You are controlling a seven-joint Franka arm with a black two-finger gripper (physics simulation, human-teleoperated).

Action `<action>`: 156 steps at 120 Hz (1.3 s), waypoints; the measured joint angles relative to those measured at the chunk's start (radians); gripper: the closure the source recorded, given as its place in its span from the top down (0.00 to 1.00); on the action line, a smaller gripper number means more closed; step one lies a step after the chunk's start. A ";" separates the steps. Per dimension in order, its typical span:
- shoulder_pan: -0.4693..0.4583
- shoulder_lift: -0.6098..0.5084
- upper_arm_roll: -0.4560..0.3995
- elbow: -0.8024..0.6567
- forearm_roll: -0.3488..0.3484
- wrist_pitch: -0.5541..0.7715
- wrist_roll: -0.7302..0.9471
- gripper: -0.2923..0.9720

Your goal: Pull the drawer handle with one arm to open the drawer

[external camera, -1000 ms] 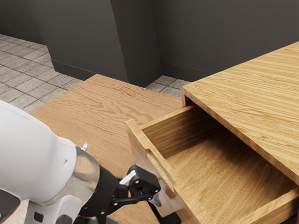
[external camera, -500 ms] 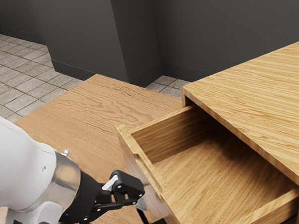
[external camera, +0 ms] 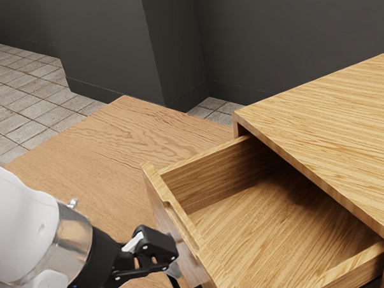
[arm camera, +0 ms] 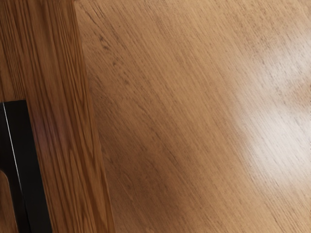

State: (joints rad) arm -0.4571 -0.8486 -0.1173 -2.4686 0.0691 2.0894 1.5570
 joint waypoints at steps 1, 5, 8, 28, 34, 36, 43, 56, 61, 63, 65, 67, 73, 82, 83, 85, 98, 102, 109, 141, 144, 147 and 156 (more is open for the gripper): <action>0.000 -0.001 -0.001 0.000 0.000 -0.001 0.000 0.75; 0.002 -0.003 -0.005 0.000 -0.002 -0.003 -0.002 0.75; 0.002 -0.003 -0.006 -0.001 -0.002 -0.005 -0.004 0.75; 0.026 -0.011 -0.009 -0.007 -0.011 -0.018 -0.012 0.77; 0.033 -0.012 -0.010 -0.010 -0.013 -0.021 -0.013 0.77; 0.036 -0.013 -0.010 -0.012 -0.014 -0.022 -0.014 0.78; 0.043 -0.015 -0.011 -0.016 -0.018 -0.024 -0.016 0.77; 0.053 -0.024 -0.029 -0.018 -0.028 -0.029 -0.019 0.77; 0.060 -0.031 -0.036 -0.018 -0.033 -0.032 -0.020 0.75; 0.062 -0.033 -0.041 -0.018 -0.035 -0.033 -0.021 0.75; 0.064 -0.035 -0.045 -0.018 -0.037 -0.034 -0.021 0.74; 0.065 -0.037 -0.048 -0.018 -0.038 -0.035 -0.021 0.74; 0.068 -0.043 -0.054 -0.018 -0.042 -0.039 -0.023 0.73; 0.069 -0.047 -0.057 -0.018 -0.045 -0.043 -0.024 0.75; 0.069 -0.047 -0.057 -0.018 -0.045 -0.044 -0.024 0.75; 0.071 -0.048 -0.057 -0.019 -0.046 -0.044 -0.024 0.75; 0.075 -0.047 -0.059 -0.023 -0.054 -0.048 -0.026 0.76; 0.077 -0.048 -0.059 -0.026 -0.056 -0.048 -0.027 0.77; 0.084 -0.051 -0.067 -0.029 -0.060 -0.049 -0.027 0.77; 0.090 -0.070 -0.089 -0.025 -0.076 -0.066 -0.030 0.76; 0.090 -0.072 -0.091 -0.022 -0.076 -0.067 -0.030 0.76; 0.090 -0.074 -0.094 -0.018 -0.076 -0.068 -0.030 0.76; 0.089 -0.080 -0.109 -0.004 -0.077 -0.070 -0.029 0.77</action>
State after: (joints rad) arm -0.3680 -0.9290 -0.2261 -2.4731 -0.0082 2.0191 1.5276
